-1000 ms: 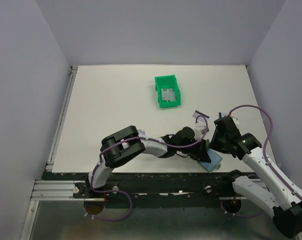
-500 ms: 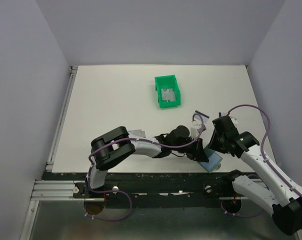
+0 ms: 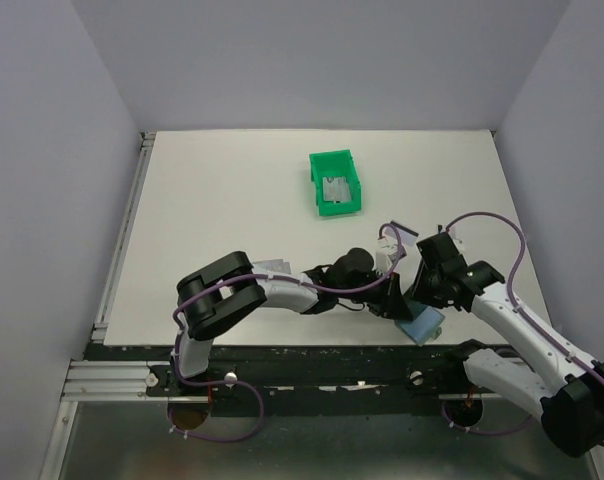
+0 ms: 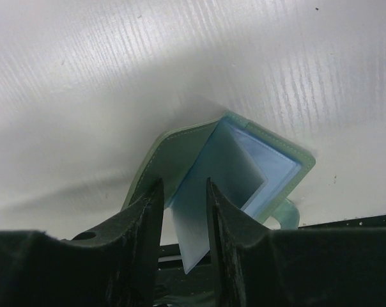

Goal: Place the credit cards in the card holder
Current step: Open the card holder at the center of the board.

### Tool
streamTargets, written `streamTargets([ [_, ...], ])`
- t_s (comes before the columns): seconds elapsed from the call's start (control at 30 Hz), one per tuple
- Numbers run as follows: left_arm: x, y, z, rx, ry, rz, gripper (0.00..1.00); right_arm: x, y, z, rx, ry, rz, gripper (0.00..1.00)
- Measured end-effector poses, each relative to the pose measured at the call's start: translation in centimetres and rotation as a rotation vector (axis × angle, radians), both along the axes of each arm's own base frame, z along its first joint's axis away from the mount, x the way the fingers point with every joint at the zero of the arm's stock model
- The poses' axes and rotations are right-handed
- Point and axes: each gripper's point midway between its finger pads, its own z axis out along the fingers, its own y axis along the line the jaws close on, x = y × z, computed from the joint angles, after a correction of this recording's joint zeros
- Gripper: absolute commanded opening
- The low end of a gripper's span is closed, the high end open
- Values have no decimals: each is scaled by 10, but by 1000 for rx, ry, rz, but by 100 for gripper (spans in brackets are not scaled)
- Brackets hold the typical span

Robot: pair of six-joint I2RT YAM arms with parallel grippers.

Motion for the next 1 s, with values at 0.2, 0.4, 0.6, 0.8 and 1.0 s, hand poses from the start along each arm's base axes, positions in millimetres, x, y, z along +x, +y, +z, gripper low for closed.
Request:
streamTargets([
  [0.2,6,5,-9,20,9,16,19,4,7,-11,14,30,12,40],
  [0.4,12,25,-34,80,36,51,19,5,17,-32,21,120,33,41],
  [0.6,28,72,-50,136,63,149,19,3,29,-53,44,211,69,40],
  [0.8,48,109,-33,114,37,259,20,5,44,-58,82,254,140,41],
  [1.0,49,125,-12,90,-16,305,20,8,76,-58,64,285,283,41],
])
